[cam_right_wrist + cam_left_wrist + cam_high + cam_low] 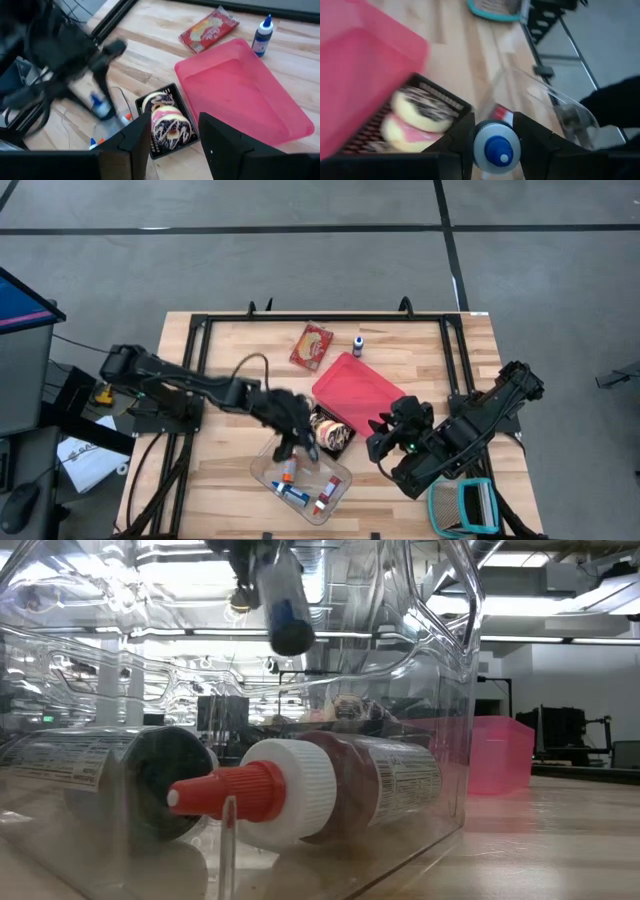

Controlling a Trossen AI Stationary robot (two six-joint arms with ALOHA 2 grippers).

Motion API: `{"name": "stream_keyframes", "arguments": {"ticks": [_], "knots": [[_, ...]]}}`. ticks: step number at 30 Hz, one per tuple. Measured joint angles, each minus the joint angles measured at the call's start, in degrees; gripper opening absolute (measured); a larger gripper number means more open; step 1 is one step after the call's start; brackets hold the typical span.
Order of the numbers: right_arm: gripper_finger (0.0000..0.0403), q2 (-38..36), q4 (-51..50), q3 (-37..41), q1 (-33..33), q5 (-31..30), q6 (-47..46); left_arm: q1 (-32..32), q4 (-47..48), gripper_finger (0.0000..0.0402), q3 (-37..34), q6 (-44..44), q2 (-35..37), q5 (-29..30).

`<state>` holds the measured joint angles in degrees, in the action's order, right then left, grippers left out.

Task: Pick & Place Food Item
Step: Put the left blue food coloring bottle into the transparent bin

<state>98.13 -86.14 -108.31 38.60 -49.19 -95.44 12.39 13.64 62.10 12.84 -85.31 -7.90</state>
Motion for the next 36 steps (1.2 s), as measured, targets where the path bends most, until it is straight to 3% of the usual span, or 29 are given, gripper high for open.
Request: {"name": "stream_keyframes", "arguments": {"ticks": [8,16,36], "knots": [[0.0156,0.0,0.0,0.0,0.9,-2.1,4.2,6.6,2.1,0.0104,0.2,6.4,-4.1,9.7],[0.0156,0.0,1.3,0.0,2.6,-3.4,7.5,9.2,8.3,0.0104,0.1,9.0,-7.8,16.6],[0.0156,0.0,2.6,0.0,5.7,-5.3,7.5,8.8,8.6,0.0104,0.2,9.1,-8.0,18.7]]}}
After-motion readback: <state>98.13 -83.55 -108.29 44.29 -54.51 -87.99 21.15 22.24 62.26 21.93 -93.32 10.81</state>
